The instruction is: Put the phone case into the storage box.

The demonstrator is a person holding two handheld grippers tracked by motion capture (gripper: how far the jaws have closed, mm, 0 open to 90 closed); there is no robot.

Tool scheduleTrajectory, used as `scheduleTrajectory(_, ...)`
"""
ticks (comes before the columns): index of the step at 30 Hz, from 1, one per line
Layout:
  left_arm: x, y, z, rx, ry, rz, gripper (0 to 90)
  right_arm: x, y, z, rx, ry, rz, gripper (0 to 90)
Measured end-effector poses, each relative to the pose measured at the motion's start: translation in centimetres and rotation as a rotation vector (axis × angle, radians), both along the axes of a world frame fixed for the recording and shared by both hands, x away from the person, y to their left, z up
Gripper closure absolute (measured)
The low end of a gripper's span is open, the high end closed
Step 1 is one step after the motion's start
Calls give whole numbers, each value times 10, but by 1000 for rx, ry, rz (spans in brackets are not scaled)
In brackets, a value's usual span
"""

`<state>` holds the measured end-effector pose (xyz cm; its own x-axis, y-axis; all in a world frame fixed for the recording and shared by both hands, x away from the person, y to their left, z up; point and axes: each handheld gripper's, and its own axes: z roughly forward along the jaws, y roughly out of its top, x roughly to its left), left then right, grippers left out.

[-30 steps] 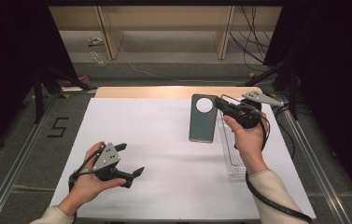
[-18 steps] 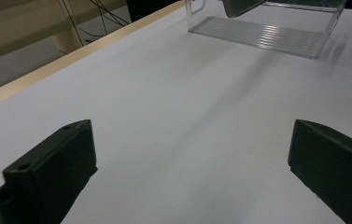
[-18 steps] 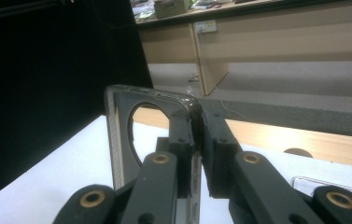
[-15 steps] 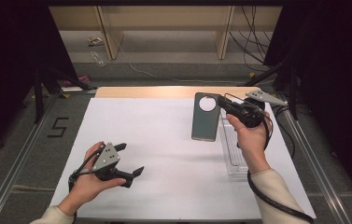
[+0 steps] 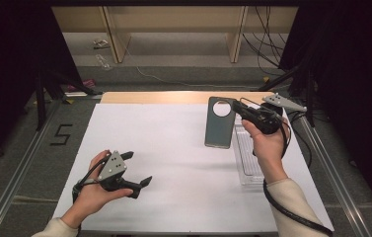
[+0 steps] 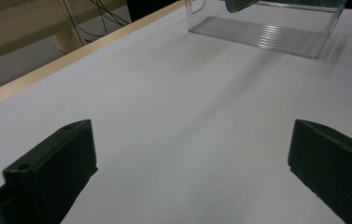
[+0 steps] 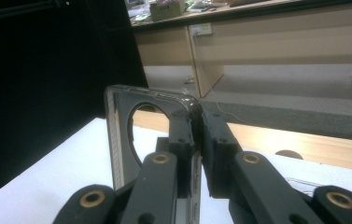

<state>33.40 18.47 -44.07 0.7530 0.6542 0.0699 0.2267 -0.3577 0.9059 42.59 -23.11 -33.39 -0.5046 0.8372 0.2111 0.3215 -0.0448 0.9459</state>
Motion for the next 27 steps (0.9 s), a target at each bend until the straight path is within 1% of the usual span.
scheduleTrajectory(27, 0, 0, 0, 0, -1, 2, 10, -1, -8, 4, 4, -11, -25, 834)
